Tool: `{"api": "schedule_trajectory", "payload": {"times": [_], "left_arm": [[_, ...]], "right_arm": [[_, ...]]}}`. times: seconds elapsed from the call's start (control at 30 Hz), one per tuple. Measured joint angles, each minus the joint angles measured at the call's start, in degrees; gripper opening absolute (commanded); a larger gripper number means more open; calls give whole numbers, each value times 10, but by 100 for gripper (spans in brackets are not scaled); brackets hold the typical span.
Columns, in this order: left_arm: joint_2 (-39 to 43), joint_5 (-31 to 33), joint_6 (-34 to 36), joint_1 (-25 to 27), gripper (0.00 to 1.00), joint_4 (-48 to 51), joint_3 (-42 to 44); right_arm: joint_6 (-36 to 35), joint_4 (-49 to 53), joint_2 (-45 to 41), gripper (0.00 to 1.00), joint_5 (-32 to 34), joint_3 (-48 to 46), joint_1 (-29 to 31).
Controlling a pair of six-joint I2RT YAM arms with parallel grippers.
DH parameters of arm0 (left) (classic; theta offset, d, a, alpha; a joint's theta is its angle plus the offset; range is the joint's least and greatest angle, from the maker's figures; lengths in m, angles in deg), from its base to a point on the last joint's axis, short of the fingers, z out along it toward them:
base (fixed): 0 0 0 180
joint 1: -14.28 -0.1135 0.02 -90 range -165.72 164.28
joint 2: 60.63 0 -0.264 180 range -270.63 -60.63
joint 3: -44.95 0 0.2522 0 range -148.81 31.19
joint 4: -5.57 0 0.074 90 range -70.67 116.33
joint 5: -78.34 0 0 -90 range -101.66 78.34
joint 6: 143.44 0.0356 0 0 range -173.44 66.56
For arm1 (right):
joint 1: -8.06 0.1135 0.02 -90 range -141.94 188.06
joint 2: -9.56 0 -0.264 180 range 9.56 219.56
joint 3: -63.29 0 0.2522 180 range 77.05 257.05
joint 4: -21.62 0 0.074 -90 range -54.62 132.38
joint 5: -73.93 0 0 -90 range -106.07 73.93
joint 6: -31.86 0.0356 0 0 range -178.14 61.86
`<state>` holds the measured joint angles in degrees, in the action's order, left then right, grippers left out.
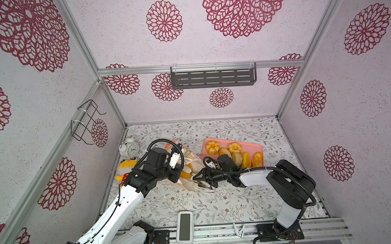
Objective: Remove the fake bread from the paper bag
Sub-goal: 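Lift the pinched bread out of the bag with the right gripper, then carry the bread in the tongs over the pink tray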
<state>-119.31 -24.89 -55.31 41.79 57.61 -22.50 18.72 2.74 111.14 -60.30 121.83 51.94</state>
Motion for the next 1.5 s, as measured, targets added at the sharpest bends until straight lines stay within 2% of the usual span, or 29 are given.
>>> {"api": "schedule_trajectory", "payload": {"times": [0.2, 0.37, 0.5, 0.6, 0.73, 0.93, 1.5], "left_arm": [[1, 6, -1, 1, 0, -3, 14], [1, 48, -12, 5, 0, -11, 14], [0, 83, -16, 8, 0, -19, 14], [-9, 99, -19, 7, 0, -26, 14], [-25, 104, -27, 6, 0, -36, 14], [-35, 107, -38, 5, 0, -42, 14], [-37, 129, -45, -19, 0, -41, 12]], "right_arm": [[-24, -54, 18, 13, -14, 22, 1], [-63, -10, 2, 0, -18, 23, 9], [-154, 131, -66, 0, 13, 28, 26], [-194, 202, -133, 0, 36, 10, 41], [-215, 251, -216, 0, 58, -48, 50], [-229, 299, -276, 0, 93, -81, 50], [-317, 619, -438, 0, 210, 62, 45]]}}
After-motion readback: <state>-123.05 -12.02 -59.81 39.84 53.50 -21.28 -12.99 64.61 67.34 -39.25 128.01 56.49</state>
